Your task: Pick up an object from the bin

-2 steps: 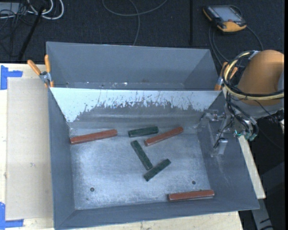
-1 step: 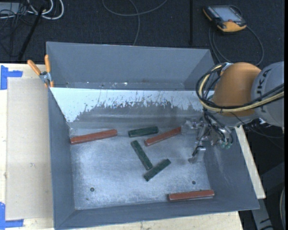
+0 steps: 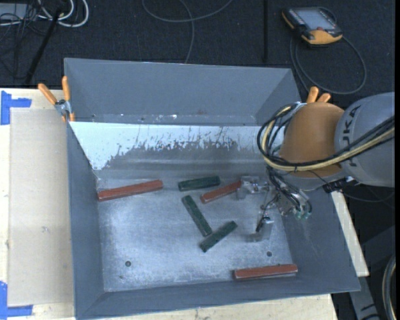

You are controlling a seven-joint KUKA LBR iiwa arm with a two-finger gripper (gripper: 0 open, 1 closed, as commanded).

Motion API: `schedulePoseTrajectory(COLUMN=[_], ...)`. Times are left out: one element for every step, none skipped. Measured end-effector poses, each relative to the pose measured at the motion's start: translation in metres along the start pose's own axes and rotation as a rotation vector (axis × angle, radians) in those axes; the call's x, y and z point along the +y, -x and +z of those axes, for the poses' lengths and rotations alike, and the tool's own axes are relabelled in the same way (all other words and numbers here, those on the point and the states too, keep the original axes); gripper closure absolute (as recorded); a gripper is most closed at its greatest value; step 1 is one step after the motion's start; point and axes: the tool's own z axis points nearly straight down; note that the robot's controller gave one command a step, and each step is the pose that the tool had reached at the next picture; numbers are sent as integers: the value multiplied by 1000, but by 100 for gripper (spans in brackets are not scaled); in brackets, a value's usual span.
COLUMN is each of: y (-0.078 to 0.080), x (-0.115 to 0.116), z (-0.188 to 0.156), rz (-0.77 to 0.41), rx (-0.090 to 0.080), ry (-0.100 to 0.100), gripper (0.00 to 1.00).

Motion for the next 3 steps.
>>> schedulePoseTrajectory(y=[15, -81, -81], x=[8, 56, 56], z=[-14, -21, -21], rz=[18, 65, 63], rx=[-6, -6, -7], ry=[-7, -4, -5], gripper=[0, 100, 0])
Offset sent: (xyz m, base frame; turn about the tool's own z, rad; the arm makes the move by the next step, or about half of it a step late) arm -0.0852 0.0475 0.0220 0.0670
